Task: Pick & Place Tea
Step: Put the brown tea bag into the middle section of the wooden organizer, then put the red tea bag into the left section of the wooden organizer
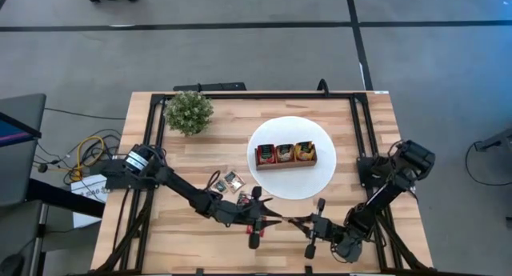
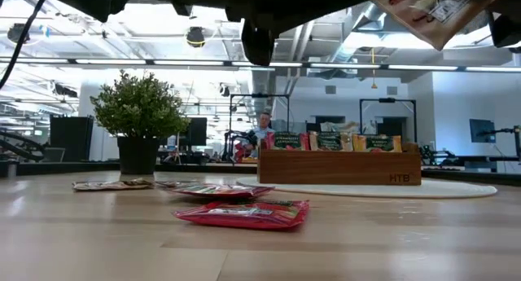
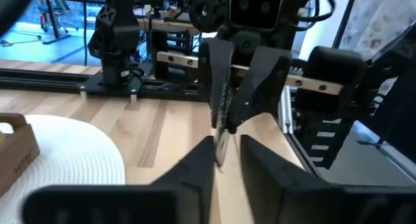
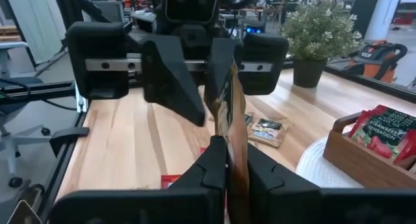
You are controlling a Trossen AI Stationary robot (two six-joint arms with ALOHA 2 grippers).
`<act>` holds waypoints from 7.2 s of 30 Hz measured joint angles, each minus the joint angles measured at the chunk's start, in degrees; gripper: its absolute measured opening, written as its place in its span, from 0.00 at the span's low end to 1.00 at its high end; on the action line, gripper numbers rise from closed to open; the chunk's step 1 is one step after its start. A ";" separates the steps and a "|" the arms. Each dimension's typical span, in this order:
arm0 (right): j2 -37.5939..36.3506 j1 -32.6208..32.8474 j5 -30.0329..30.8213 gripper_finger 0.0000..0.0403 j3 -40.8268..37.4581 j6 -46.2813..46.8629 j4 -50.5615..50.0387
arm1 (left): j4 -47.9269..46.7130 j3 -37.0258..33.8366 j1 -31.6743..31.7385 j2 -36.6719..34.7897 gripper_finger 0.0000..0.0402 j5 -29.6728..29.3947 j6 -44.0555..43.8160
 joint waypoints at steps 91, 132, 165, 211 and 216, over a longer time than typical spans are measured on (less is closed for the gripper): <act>-23.29 -53.88 -57.19 0.06 -16.72 -26.58 -22.72 | -69.46 12.79 -11.45 -2.16 0.31 -29.63 -23.56; 2.00 -19.57 -44.10 0.33 5.52 13.76 -23.09 | -82.77 9.61 -11.58 -2.16 0.26 -13.47 -27.34; 11.06 -35.39 -69.41 0.03 11.69 18.99 -21.97 | -64.53 2.69 -8.73 -2.98 0.08 -27.95 -22.08; 10.84 -39.84 -82.78 0.20 11.72 15.28 -21.64 | -67.25 2.75 -6.54 -2.22 0.08 -24.61 -27.29; 10.84 -39.04 -83.40 0.02 11.72 13.47 -21.86 | -73.20 2.73 -8.09 -4.96 0.08 -25.20 -29.77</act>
